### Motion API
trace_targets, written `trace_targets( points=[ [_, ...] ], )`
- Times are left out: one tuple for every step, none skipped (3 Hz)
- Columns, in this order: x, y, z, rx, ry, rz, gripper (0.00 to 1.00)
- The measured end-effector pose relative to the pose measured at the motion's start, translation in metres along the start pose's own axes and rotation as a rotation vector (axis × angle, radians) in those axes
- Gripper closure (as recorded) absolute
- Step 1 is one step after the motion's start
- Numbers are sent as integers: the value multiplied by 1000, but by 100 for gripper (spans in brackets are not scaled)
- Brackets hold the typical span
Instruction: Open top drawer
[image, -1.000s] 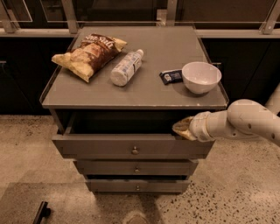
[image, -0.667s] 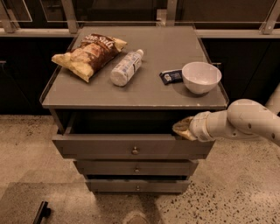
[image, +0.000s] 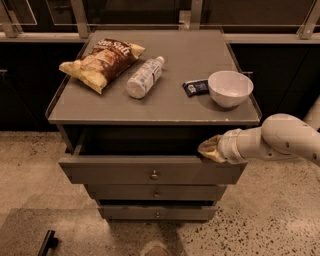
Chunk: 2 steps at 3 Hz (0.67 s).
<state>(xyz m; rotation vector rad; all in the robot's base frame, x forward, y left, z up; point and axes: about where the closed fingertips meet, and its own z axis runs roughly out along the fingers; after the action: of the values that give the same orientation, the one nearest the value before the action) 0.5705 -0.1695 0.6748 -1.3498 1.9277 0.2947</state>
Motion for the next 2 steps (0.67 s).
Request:
trace_targets(
  points=[
    [-3,-7,2,32,-19,-2,100],
    [-5,-26,2,136,-60,7,100]
  ],
)
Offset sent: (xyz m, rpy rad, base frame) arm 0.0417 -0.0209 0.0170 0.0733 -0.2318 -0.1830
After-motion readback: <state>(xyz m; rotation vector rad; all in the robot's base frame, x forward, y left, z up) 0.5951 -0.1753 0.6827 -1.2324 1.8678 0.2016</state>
